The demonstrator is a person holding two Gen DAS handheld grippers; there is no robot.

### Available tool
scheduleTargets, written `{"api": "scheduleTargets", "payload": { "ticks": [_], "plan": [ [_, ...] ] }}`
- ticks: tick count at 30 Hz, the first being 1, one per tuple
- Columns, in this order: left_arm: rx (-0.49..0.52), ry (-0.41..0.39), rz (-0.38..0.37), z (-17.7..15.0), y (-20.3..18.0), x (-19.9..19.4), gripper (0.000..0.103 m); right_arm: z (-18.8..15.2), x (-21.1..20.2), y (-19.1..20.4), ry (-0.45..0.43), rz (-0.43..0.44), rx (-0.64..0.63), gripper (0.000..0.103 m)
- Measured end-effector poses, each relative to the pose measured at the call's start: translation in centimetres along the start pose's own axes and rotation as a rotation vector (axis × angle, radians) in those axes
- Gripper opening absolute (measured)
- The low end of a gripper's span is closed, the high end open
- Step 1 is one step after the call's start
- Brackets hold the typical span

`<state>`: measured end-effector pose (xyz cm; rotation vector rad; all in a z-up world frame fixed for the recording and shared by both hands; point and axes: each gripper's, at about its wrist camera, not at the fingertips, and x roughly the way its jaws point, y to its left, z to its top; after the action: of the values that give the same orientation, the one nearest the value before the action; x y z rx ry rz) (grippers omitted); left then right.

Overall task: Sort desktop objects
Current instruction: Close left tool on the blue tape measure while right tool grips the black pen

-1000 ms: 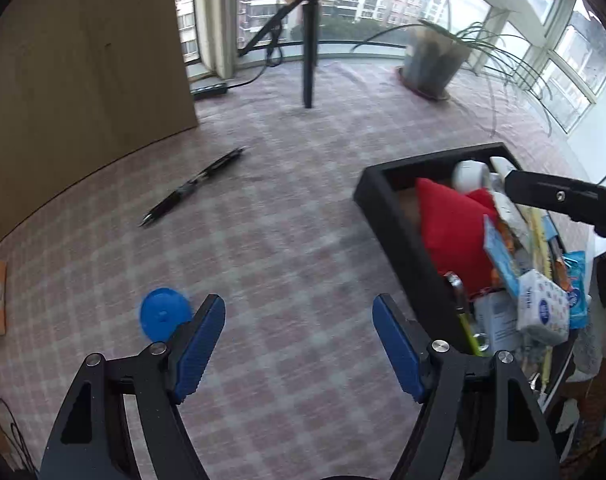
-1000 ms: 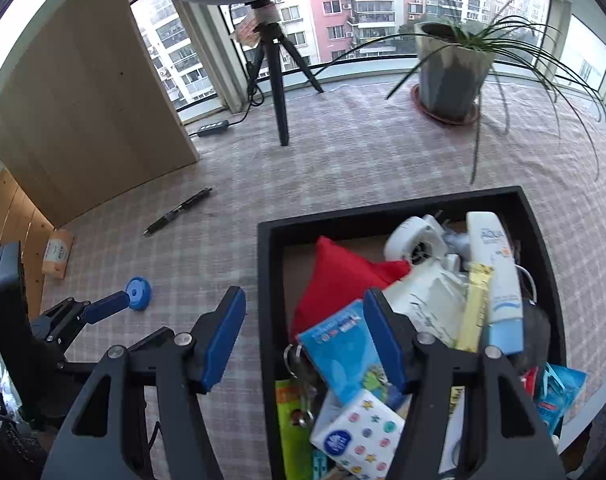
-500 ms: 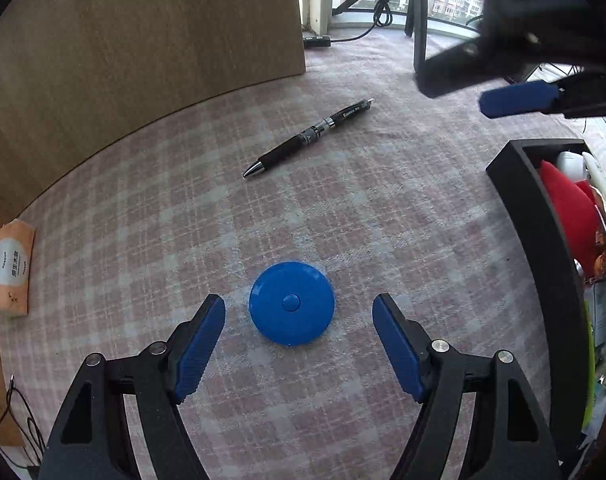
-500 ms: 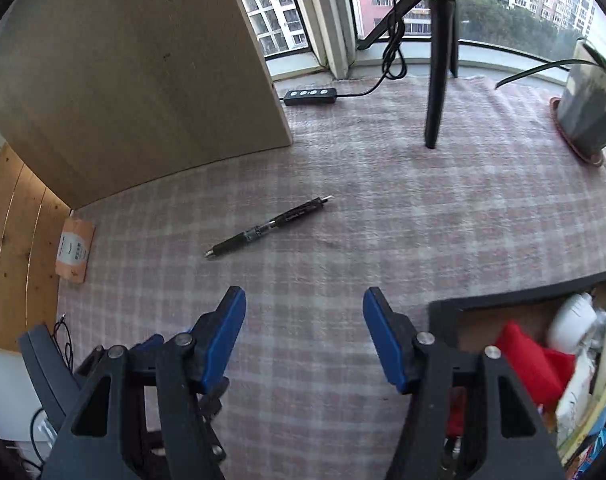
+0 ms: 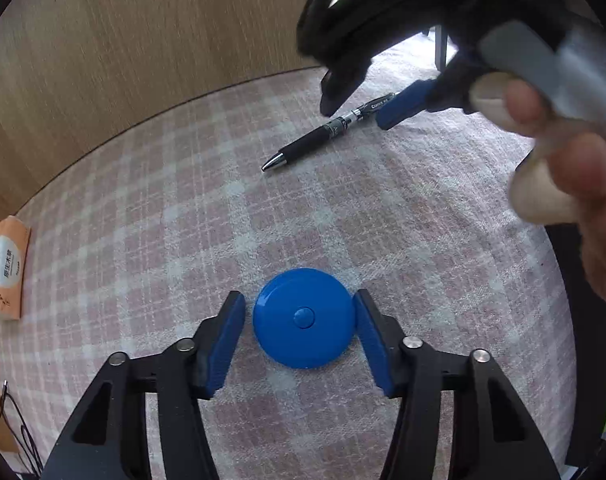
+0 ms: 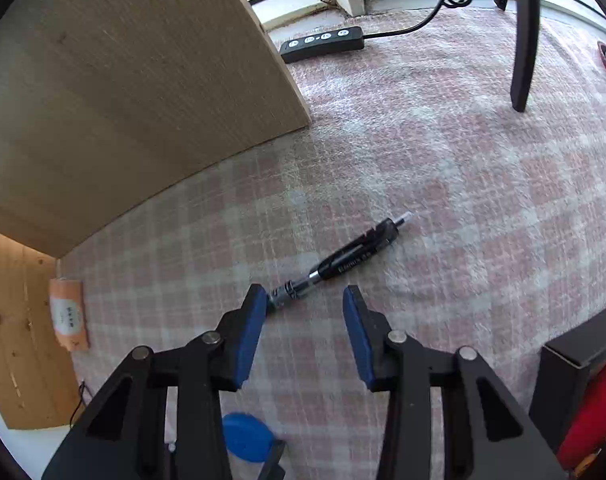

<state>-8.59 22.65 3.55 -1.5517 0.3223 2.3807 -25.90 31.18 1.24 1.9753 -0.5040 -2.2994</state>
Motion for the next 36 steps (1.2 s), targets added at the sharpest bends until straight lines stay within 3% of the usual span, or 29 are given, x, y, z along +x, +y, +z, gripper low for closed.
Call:
{"api": "scheduleTargets", "payload": {
  "ticks": [7, 15, 20, 23, 25, 30, 36],
  "plan": [
    [-0.020, -0.023, 0.032, -1.0, 1.8, -0.4, 0.048, 0.4, 0.7, 2.3, -0.021, -0.066, -0.059, 0.033],
    [-0.117, -0.009, 0.057, -2.1, 5.8, -0.6, 0.048, 0.6, 1.4, 4.6, -0.011, -0.129, -0.158, 0.032],
    [-0.150, -0.003, 0.055, -2.5, 6.8, -0.6, 0.048, 1.6, 1.8, 5.3, 0.031, -0.131, -0.117, 0.034],
    [-0.162, -0.006, 0.057, -2.8, 7.1, -0.7, 0.048, 1.1, 2.2, 7.1, 0.021, -0.187, -0.218, 0.034],
    [-0.180, -0.005, 0.061, -3.1, 7.6, -0.7, 0.048, 0.2, 2.4, 8.3, 0.019, -0.212, -0.299, 0.028],
    [-0.249, -0.010, 0.065, -3.9, 9.3, -0.9, 0.048, -2.6, 2.0, 8.6, 0.013, -0.179, -0.401, 0.013],
    [-0.297, -0.020, 0.062, -5.2, 10.3, -1.3, 0.048, -6.7, 0.5, 5.8, -0.010, -0.086, -0.411, 0.012]
  ]
}}
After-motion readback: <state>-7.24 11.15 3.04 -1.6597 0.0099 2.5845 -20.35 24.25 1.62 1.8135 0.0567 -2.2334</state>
